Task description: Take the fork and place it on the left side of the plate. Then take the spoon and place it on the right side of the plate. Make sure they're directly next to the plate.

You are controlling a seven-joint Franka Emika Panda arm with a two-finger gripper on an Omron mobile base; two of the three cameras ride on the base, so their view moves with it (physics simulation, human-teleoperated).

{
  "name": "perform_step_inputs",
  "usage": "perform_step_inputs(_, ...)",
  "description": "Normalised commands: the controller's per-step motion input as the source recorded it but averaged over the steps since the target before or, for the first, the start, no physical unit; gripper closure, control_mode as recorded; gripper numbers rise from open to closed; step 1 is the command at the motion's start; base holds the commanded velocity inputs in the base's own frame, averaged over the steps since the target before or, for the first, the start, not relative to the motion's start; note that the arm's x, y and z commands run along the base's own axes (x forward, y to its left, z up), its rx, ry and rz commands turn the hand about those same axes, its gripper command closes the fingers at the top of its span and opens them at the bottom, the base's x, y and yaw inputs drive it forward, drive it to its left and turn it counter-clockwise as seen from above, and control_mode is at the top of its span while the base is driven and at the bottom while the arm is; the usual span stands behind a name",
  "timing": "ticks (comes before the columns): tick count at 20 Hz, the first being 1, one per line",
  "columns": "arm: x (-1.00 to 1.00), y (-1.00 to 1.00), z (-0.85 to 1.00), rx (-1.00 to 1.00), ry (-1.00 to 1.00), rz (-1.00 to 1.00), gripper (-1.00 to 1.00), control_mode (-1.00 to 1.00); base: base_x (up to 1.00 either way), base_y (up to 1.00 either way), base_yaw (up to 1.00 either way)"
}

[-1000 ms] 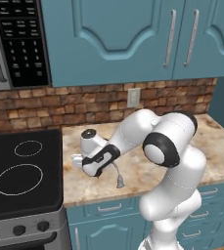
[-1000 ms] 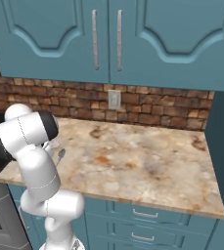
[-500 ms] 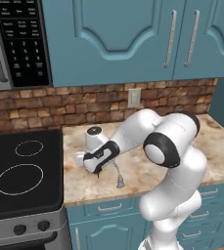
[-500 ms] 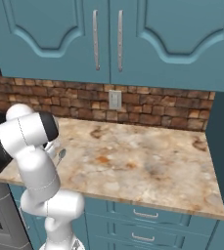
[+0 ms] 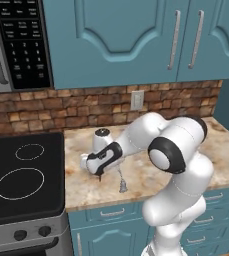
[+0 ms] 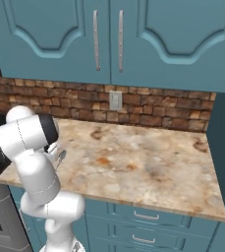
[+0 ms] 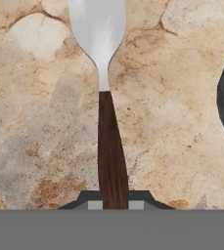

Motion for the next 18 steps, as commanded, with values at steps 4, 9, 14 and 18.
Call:
perform_step_inputs(4,-0.12,0.0,0.57,0.06,0.03,0.01,1.0,-1.0,0.0,0.0,0.0)
perform_step_inputs(9,-0.46,0.01,0.94,0.01,0.11,0.0,1.0,-1.0,0.0,0.0,0.0)
perform_step_inputs(14,-0.89,-0.08,0.59,0.01,0.09,-0.01,1.0,-1.0,0.0,0.0,0.0)
perform_step_inputs(18,-0.68,-0.34,0.11,0.0,0.0,0.0,1.0,-1.0,0.0,0.0,0.0)
